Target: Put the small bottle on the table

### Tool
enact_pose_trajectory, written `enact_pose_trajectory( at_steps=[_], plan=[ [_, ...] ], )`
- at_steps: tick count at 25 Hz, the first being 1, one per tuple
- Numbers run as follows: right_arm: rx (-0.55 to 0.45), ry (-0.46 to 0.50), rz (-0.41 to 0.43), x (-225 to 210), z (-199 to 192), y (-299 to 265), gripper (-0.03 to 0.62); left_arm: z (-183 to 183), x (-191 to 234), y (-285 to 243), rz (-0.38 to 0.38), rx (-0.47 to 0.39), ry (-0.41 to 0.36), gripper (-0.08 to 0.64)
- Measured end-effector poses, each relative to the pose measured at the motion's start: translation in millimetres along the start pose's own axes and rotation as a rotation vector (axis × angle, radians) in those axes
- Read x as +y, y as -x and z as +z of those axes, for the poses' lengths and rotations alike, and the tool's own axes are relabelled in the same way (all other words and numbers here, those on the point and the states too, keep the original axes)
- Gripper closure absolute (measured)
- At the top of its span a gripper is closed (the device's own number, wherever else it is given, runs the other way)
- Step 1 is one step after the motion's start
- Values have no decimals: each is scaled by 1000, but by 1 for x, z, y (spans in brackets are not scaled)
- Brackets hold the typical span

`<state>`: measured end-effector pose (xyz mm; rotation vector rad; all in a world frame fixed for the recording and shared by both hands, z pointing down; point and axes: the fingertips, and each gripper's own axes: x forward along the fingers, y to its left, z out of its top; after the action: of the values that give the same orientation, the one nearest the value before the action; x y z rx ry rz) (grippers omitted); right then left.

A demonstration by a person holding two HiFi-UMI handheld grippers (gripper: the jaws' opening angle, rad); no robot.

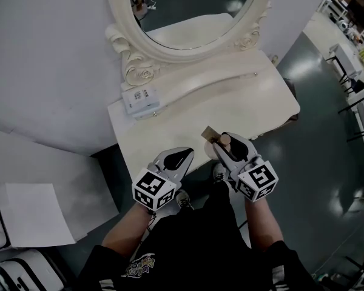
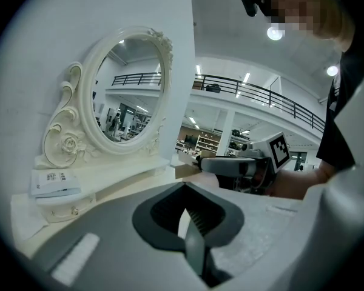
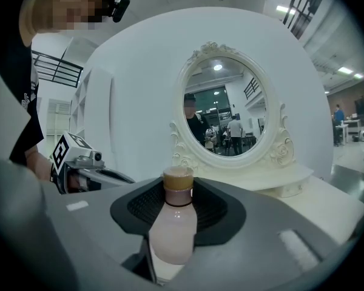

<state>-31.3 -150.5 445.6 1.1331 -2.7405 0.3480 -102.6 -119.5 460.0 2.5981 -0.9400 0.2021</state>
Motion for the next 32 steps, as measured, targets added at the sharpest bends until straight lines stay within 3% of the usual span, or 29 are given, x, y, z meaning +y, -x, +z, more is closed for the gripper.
enact_pose_trajectory(
  at_steps=[13,25,32],
  plan=[
    [27,54,122,-58,26,-48,426,35,31,-46,104,-48,9,560],
    [71,105,238,-98,25,-100,426,50,67,-84,182,-80,-5,560],
    [88,123,273,-128,16,-142,426,45,85,-106,209,-50,-16,560]
  ],
)
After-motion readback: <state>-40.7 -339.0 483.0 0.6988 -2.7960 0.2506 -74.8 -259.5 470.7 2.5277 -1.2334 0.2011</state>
